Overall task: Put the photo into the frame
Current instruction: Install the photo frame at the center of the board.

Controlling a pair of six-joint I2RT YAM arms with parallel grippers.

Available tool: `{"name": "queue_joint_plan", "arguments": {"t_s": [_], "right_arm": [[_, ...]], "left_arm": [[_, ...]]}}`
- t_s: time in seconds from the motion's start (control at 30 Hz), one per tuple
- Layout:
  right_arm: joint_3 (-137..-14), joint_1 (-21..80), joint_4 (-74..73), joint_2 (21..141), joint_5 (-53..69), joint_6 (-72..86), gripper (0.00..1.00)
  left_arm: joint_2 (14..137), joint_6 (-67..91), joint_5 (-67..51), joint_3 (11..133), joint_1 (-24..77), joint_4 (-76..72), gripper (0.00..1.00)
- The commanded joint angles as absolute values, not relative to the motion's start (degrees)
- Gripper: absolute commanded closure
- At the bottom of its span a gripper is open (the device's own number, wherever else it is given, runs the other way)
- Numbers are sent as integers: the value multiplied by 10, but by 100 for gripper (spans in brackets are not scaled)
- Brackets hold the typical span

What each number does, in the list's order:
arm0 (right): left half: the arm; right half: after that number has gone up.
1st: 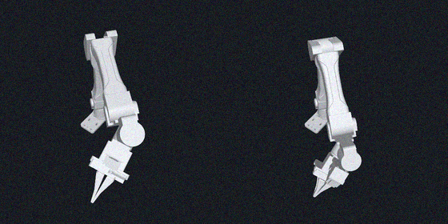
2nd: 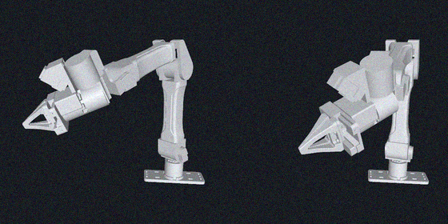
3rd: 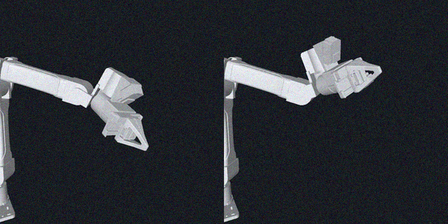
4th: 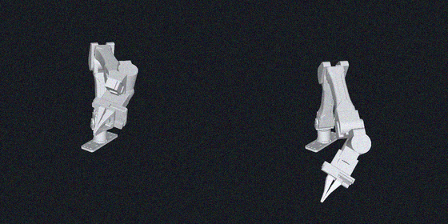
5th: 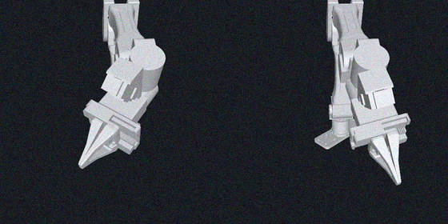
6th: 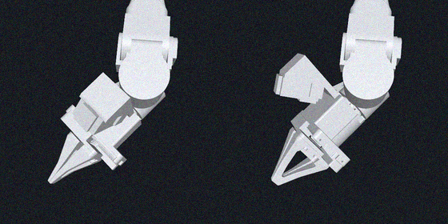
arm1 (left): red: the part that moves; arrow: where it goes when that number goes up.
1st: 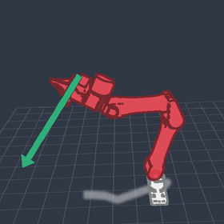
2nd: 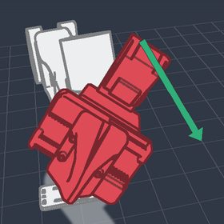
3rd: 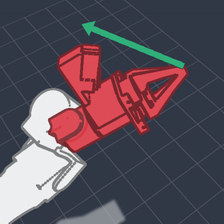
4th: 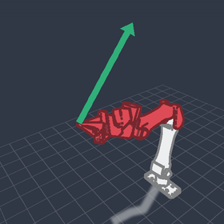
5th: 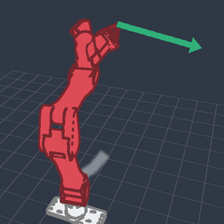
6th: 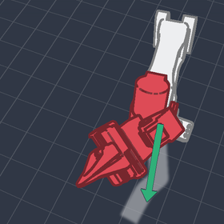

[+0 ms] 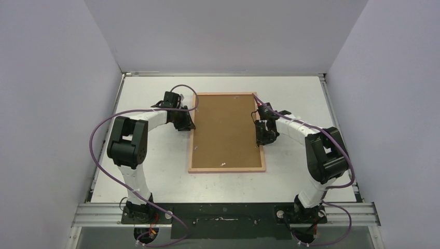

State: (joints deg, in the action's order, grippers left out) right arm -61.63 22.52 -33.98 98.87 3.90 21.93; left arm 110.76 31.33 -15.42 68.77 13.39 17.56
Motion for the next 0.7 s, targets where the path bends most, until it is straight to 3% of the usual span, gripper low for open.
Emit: {"name": "queue_joint_plan", "arguments": {"t_s": [0.0, 0.33, 0.53, 0.67], "right_arm": [[-593, 222, -336, 971, 119, 184, 76], [-601, 211, -343, 962, 143, 155, 75], [-657, 206, -356, 953, 63, 218, 62], [-693, 203, -339, 939, 57, 233, 54]], "left_arm": [[1152, 317, -155, 673, 142, 215, 71], [1155, 320, -153, 679, 142, 215, 71], [1154, 317, -152, 693, 141, 222, 70], [1140, 307, -147, 711, 140, 229, 61]]}}
